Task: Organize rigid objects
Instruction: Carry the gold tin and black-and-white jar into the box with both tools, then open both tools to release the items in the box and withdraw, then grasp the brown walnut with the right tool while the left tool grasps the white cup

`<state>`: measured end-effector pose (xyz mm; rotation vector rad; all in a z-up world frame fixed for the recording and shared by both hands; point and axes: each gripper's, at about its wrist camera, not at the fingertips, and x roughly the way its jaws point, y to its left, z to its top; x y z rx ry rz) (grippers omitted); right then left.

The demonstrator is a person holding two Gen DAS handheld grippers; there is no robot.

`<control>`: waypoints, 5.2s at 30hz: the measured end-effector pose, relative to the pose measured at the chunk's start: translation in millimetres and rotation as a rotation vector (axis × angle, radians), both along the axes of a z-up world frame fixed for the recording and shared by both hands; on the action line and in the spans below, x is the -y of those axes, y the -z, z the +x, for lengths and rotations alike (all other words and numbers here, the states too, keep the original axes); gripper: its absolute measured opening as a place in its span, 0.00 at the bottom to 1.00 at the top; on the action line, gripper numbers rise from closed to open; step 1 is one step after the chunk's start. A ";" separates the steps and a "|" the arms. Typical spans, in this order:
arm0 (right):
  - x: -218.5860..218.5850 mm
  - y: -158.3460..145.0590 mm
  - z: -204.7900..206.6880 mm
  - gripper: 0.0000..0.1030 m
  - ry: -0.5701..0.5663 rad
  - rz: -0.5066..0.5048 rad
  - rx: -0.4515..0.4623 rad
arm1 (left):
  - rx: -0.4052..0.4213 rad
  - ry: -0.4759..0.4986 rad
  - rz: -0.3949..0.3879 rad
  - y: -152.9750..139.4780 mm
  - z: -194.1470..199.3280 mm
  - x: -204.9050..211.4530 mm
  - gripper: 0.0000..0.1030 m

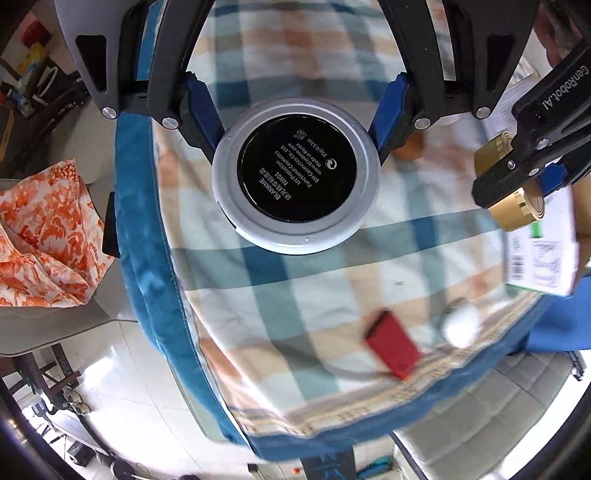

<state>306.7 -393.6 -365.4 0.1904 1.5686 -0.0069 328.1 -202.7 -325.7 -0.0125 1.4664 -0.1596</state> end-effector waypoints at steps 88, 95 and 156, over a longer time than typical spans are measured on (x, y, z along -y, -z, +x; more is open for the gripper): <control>-410.9 -63.8 -28.7 0.99 -0.226 0.016 0.011 | 0.055 -0.217 0.076 -75.2 -65.9 -357.3 0.96; -402.0 -103.9 -58.8 0.99 -0.252 0.019 0.083 | 0.094 -0.207 0.071 -101.8 -92.7 -352.4 0.96; -49.1 33.6 -56.1 0.33 0.110 0.037 -0.052 | 0.002 0.035 0.113 -11.3 -36.3 -34.5 0.96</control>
